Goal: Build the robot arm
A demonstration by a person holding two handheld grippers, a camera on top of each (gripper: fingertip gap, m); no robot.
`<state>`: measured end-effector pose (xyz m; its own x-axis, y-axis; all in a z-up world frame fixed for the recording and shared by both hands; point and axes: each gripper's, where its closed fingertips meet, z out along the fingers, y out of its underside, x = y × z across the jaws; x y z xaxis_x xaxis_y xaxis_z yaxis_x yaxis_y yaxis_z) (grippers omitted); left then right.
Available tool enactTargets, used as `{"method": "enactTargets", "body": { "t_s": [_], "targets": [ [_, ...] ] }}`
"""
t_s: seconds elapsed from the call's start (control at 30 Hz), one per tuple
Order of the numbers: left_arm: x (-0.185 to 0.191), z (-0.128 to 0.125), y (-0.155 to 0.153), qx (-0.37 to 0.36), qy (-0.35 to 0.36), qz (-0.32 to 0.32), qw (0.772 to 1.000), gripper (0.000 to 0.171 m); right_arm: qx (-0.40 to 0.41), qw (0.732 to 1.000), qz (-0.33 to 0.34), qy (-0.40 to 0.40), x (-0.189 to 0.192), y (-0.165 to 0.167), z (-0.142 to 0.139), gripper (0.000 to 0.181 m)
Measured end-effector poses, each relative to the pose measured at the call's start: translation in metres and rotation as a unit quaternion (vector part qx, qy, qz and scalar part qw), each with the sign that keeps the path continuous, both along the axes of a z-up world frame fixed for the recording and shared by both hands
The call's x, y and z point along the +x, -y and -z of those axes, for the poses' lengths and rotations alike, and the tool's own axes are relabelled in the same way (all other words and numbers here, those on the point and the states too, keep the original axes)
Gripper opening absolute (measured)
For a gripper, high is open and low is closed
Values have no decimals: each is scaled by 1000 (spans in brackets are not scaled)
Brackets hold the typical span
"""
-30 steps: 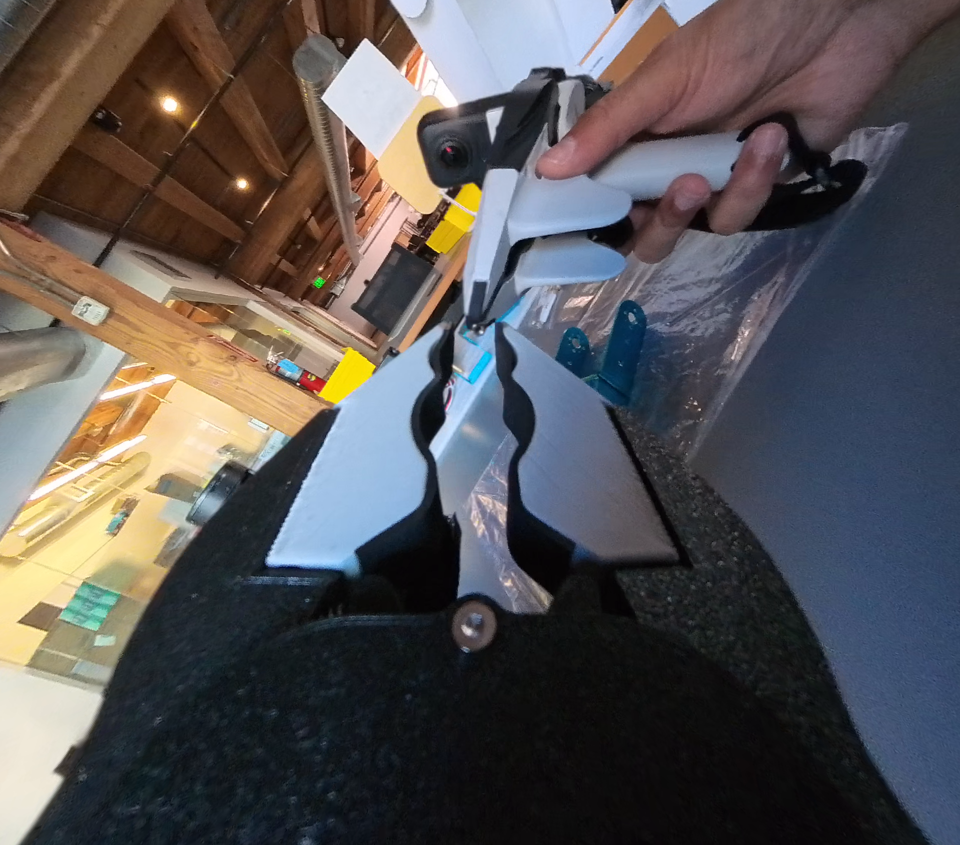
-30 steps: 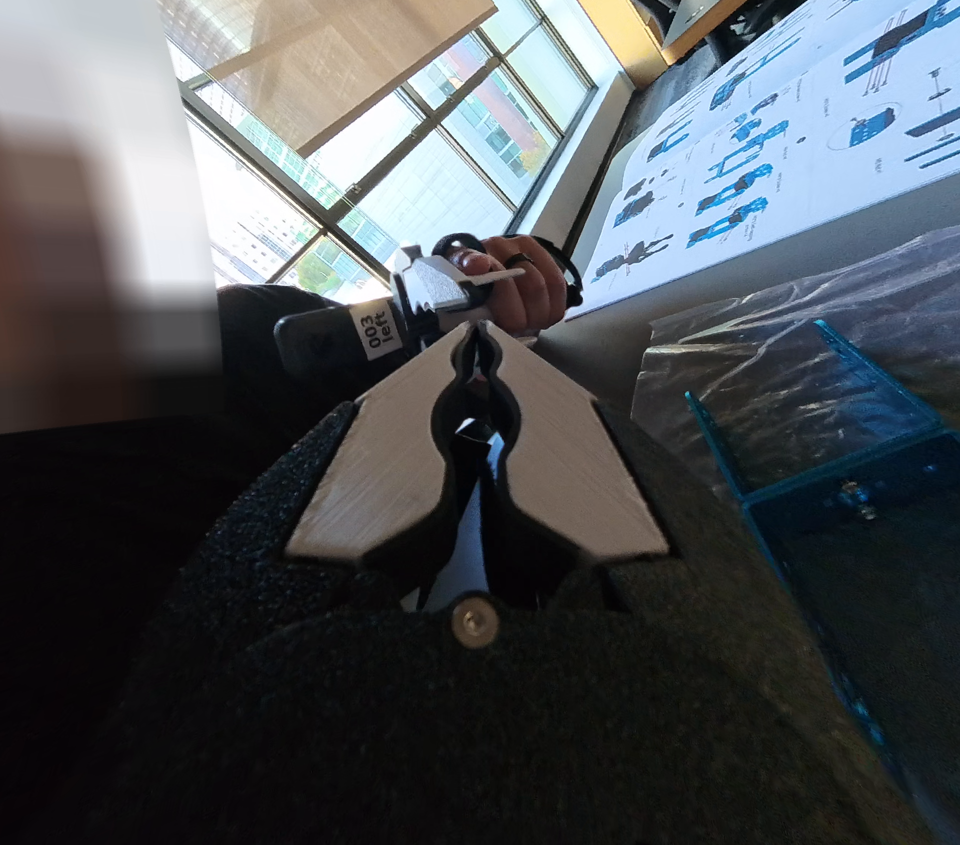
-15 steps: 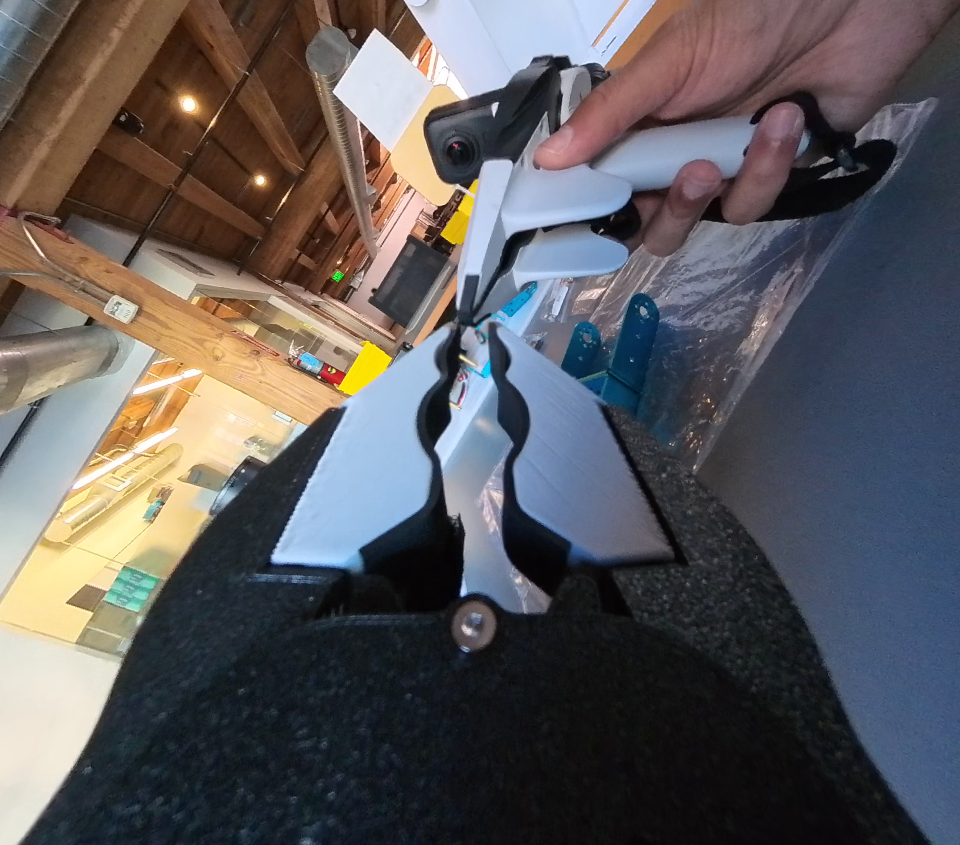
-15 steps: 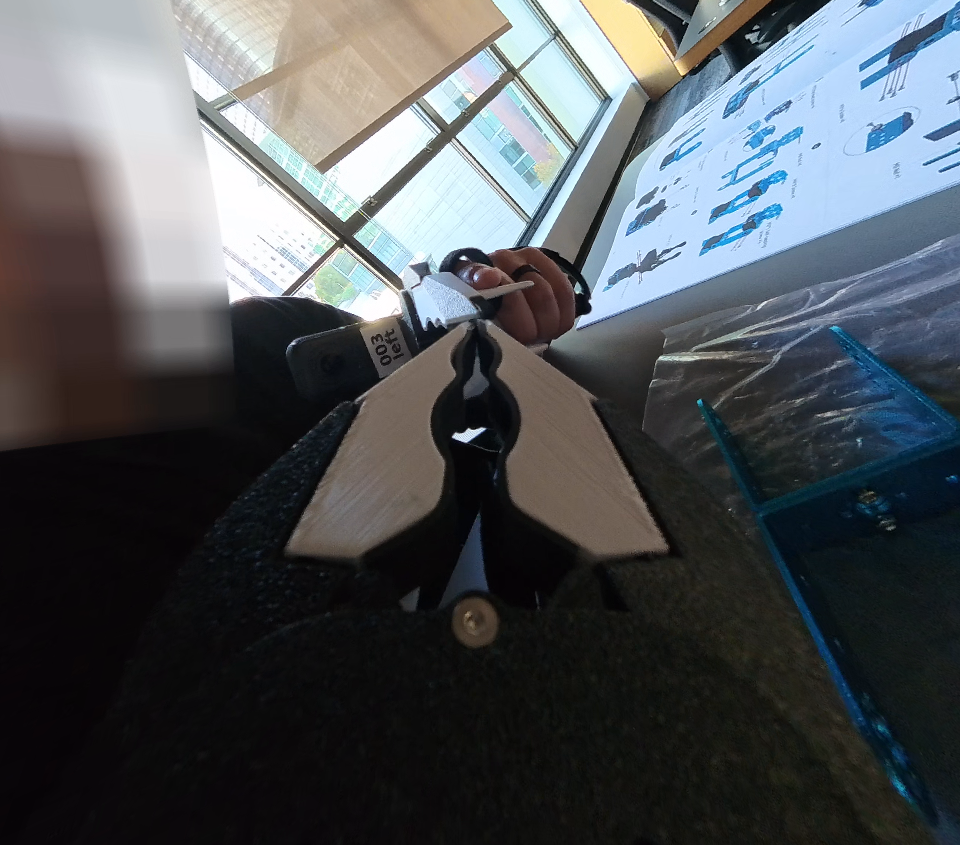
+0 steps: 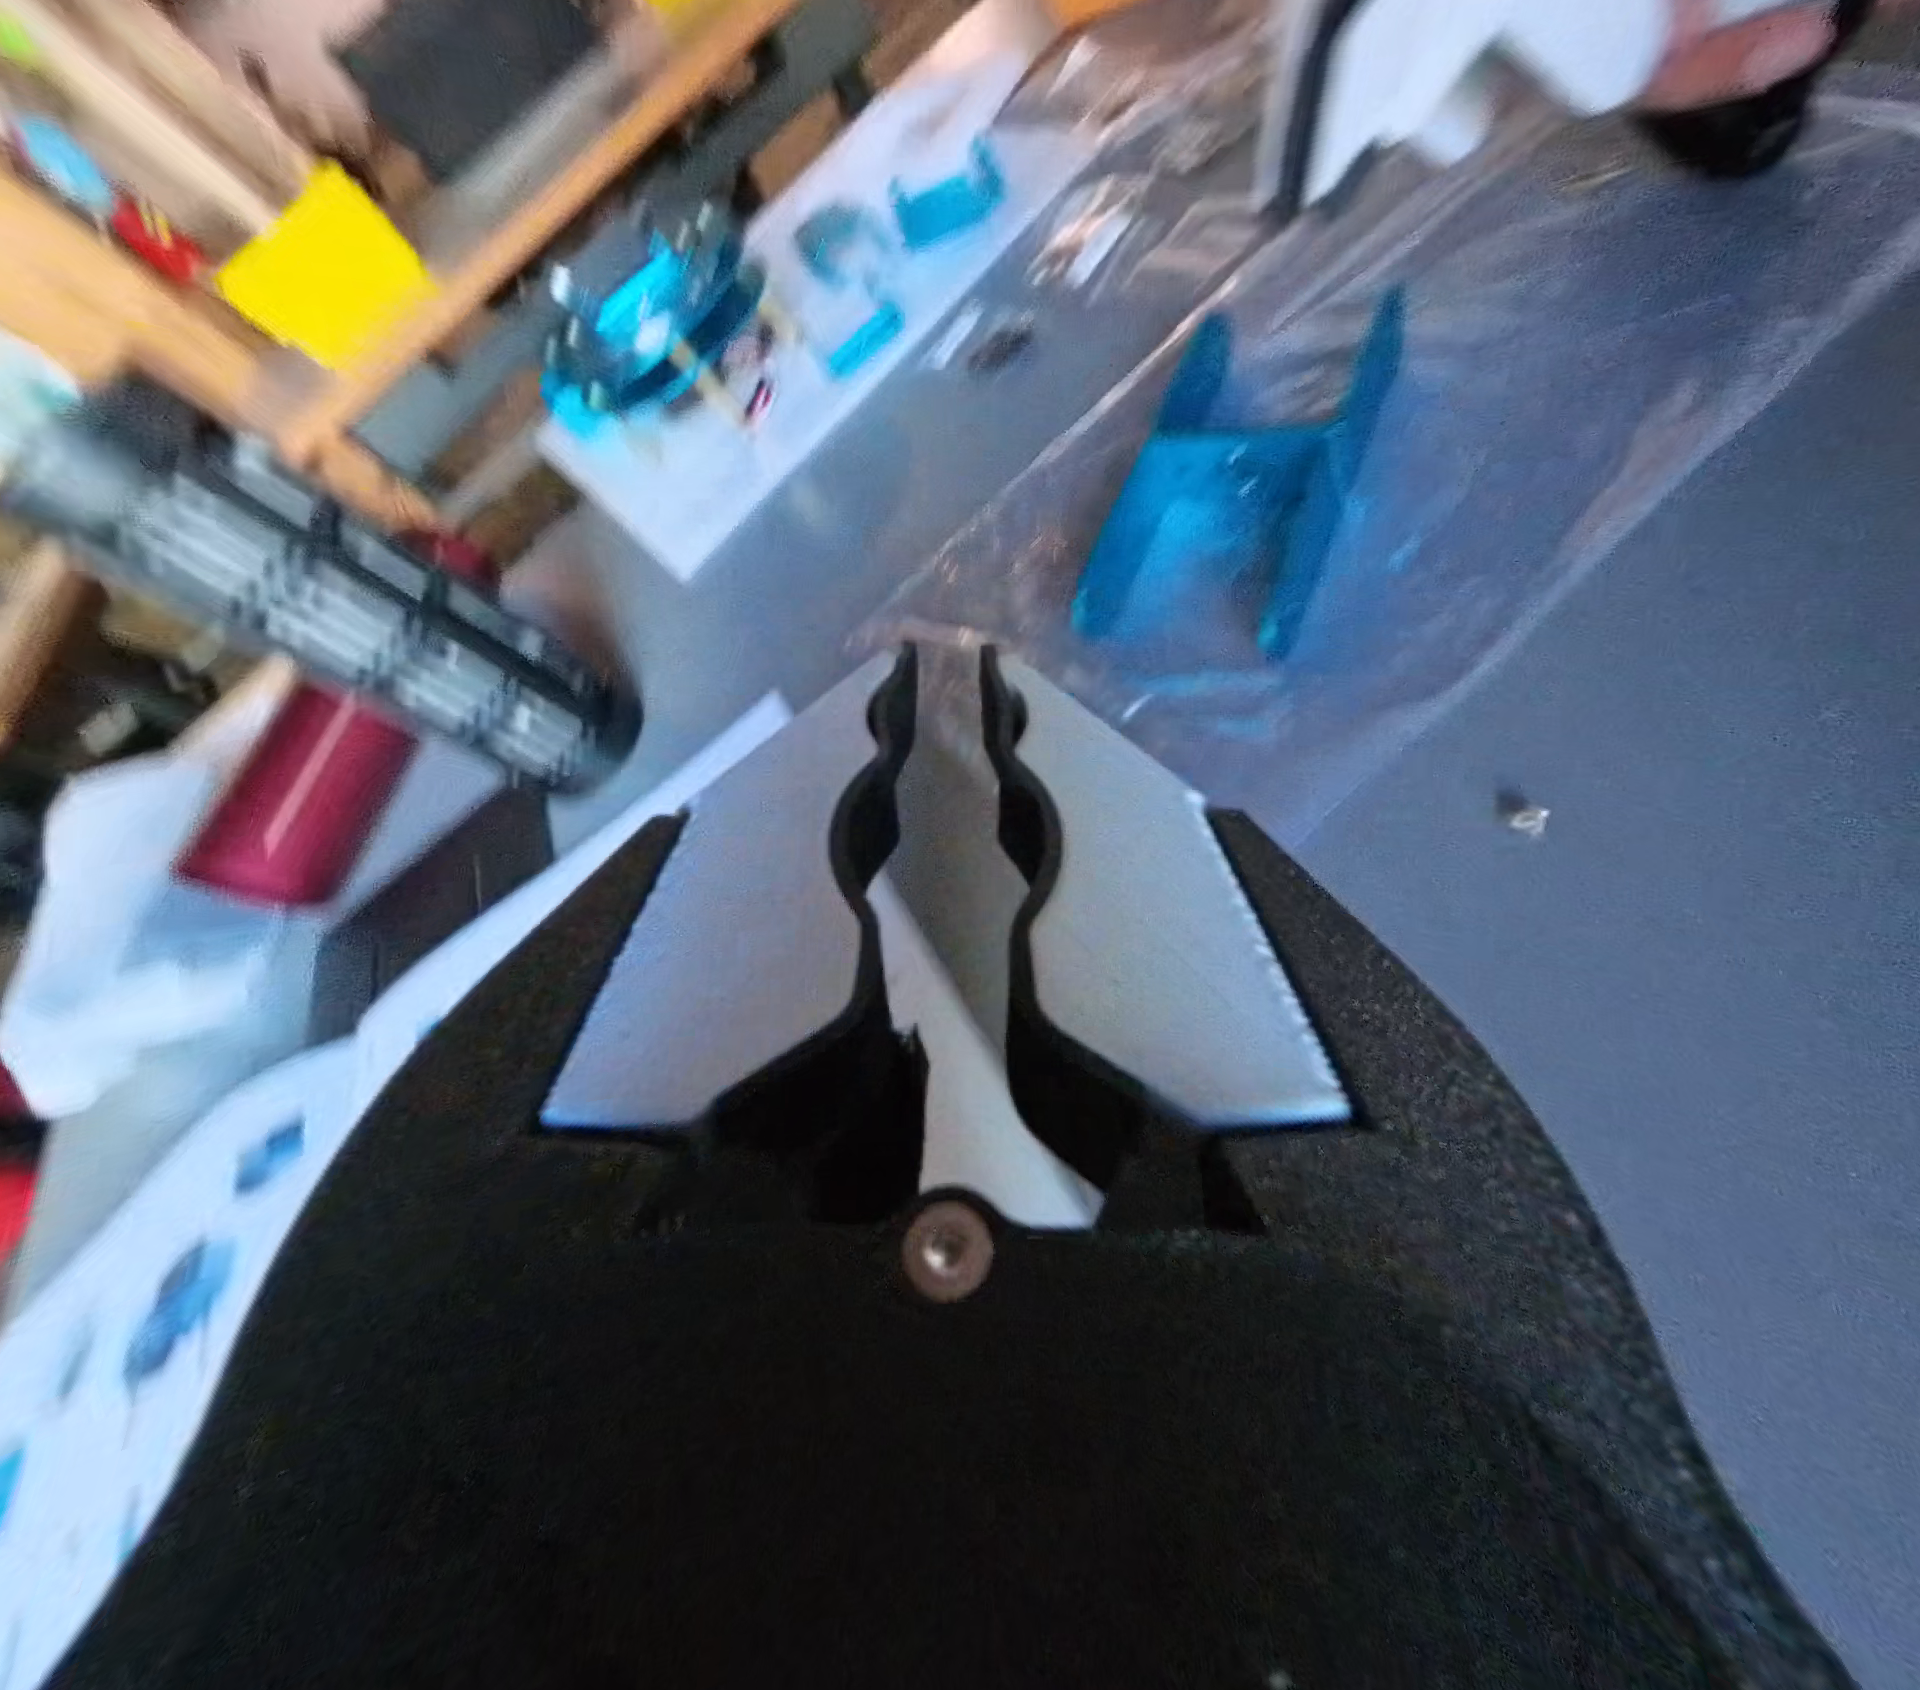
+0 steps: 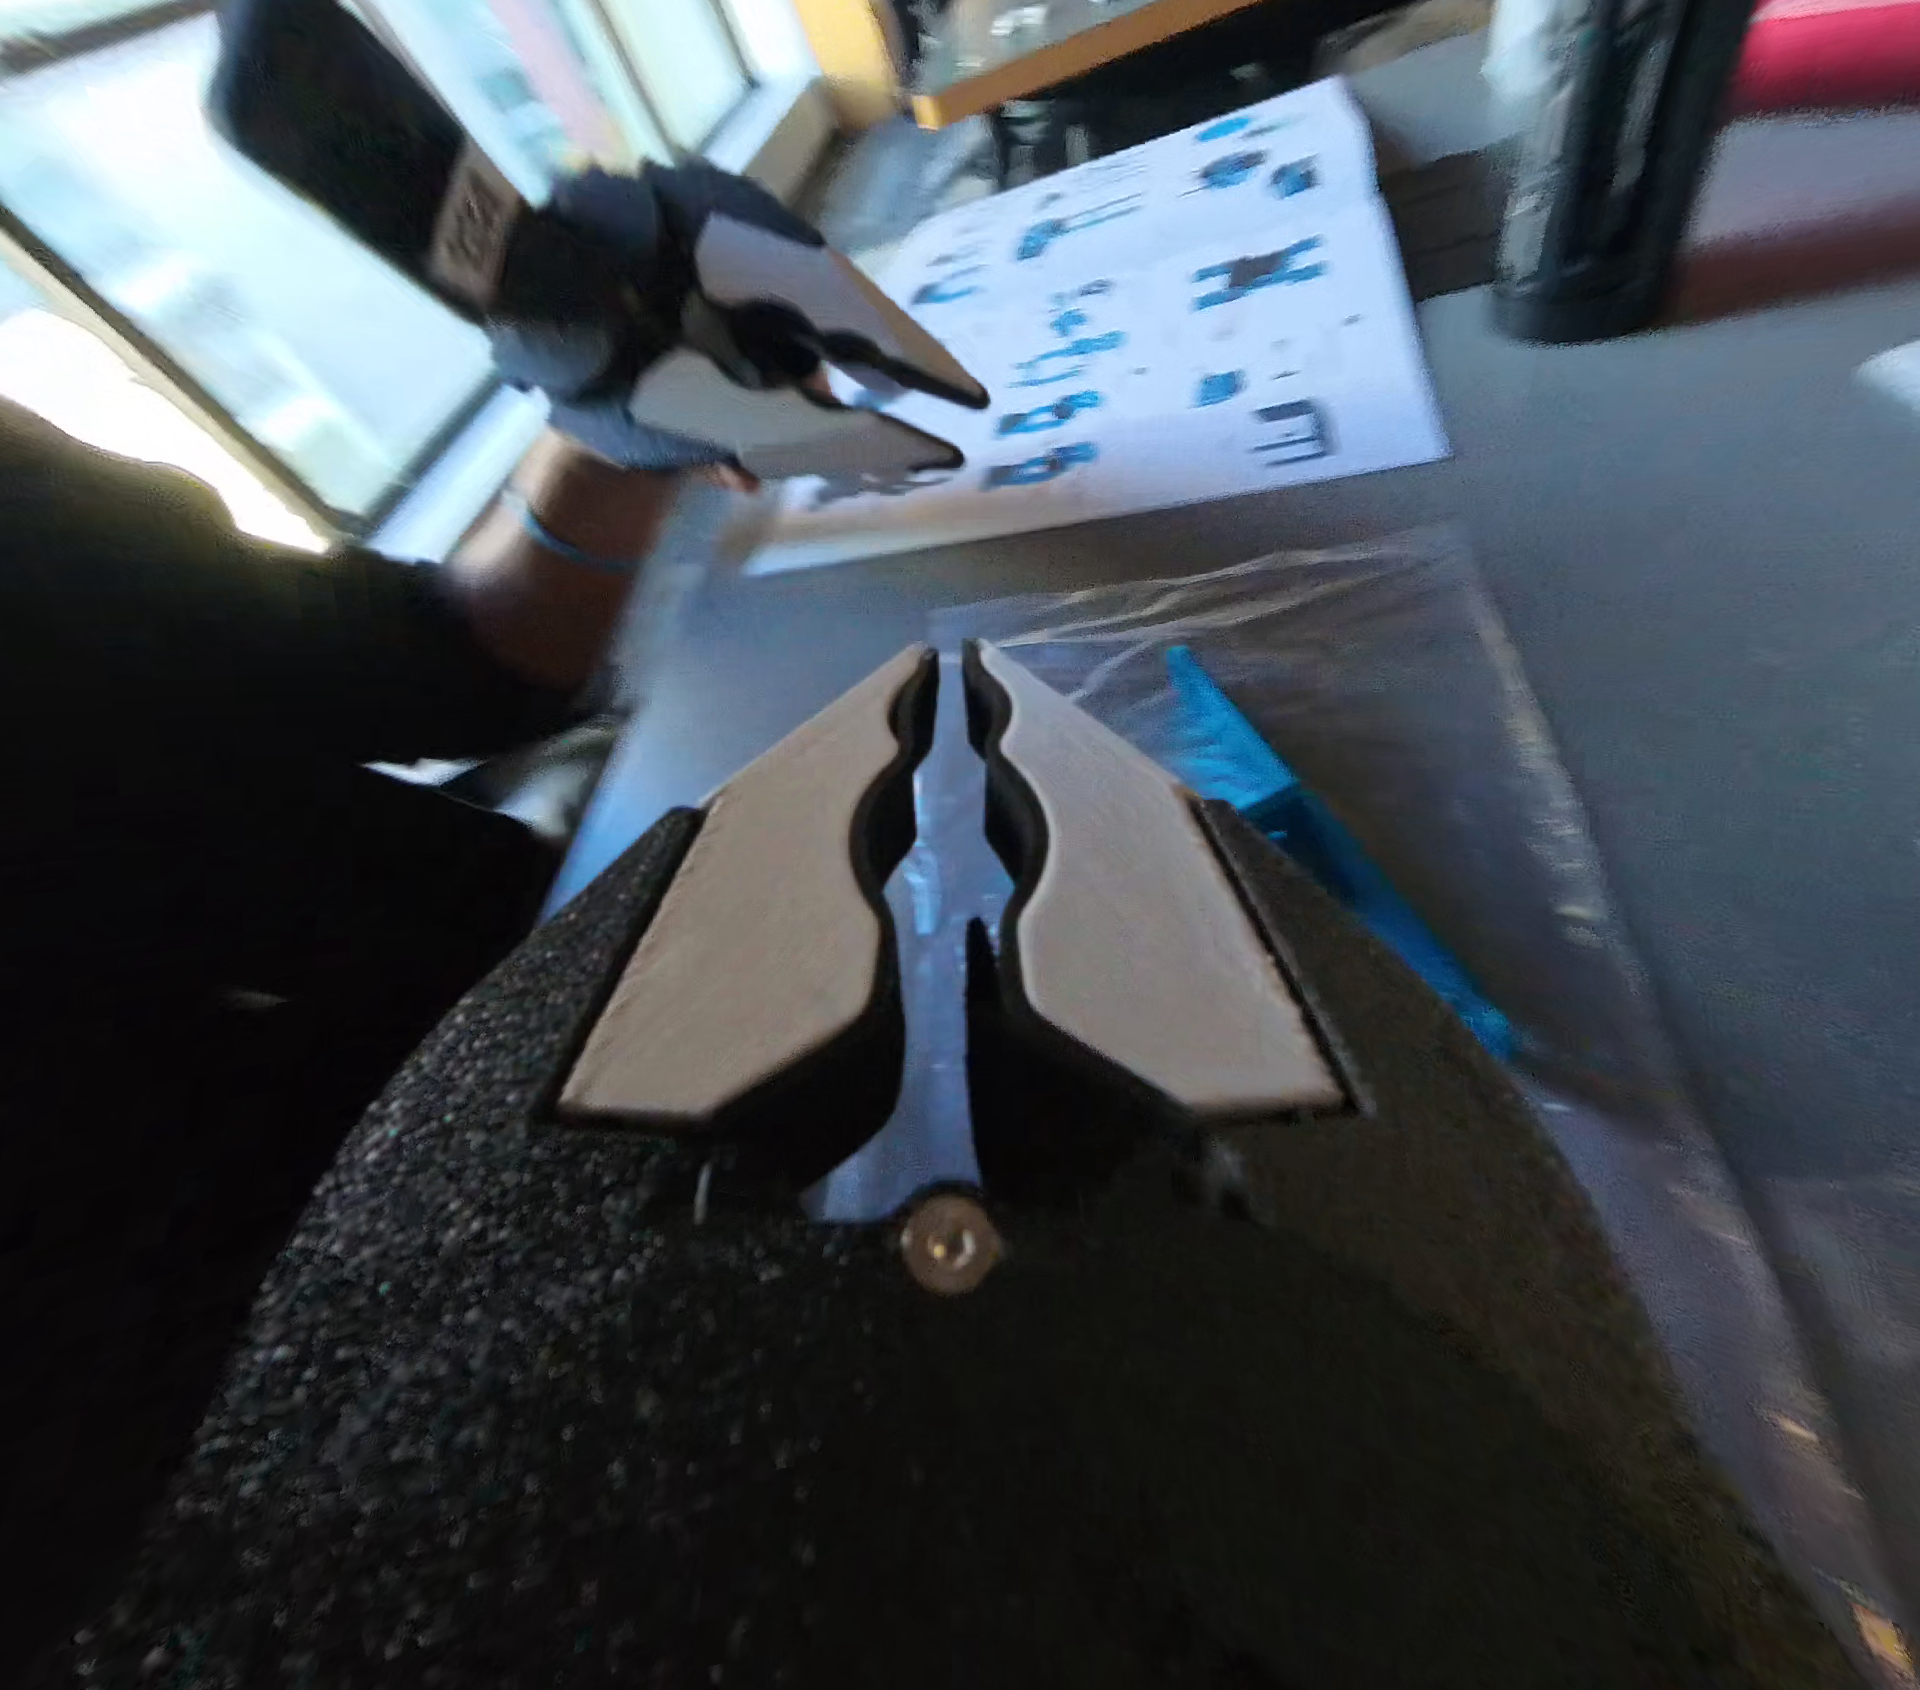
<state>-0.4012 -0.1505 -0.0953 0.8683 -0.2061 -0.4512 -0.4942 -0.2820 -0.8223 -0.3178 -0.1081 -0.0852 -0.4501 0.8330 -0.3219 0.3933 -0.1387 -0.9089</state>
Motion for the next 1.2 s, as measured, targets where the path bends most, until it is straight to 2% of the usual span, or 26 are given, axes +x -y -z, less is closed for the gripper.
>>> {"method": "enactTargets", "body": {
  "t_s": [0.07, 0.1, 0.17, 0.23, 0.3, 0.4, 0.6, 0.87, 1.07, 1.2],
  "targets": [
    [-17, 18, 18, -79, 78, 0, 994, 12, 68, 996, 31, -38, -5, -2, -2, 9],
    [-13, 29, 30, -128, 126, 15, 984, 21, 105, 992, 35, -60, -7, -2, -1, 14],
    [-3, 32, 43, -136, 211, 9, 968, 23, 157, 984, 60, -61, -9, -1, 5, 16],
    [27, 37, 59, -134, 256, 42, 956, 19, 157, 987, 28, -35, -3, 15, 13, 16],
    [44, 38, 68, -124, 236, 41, 963, 18, 184, 983, 15, 10, 3, 20, 28, 19],
    [74, 43, 68, -147, 237, 44, 959, 17, 238, 970, 41, 7, 9, 14, 34, 10],
    [80, 65, 50, -176, 192, -22, 965, 17, 232, 972, 41, 3, 26, 15, 33, 10],
    [84, 82, 48, -210, 191, -15, 959, 17, 237, 971, 32, 11, 42, 8, 40, 9],
    [83, 82, 47, -221, 195, -9, 956, 9, 217, 976, 20, 19, 49, 9, 40, 9],
    [85, 83, 48, -232, 167, 16, 958, 4, 211, 977, 19, 19, 51, 8, 40, 9]
  ]
}}
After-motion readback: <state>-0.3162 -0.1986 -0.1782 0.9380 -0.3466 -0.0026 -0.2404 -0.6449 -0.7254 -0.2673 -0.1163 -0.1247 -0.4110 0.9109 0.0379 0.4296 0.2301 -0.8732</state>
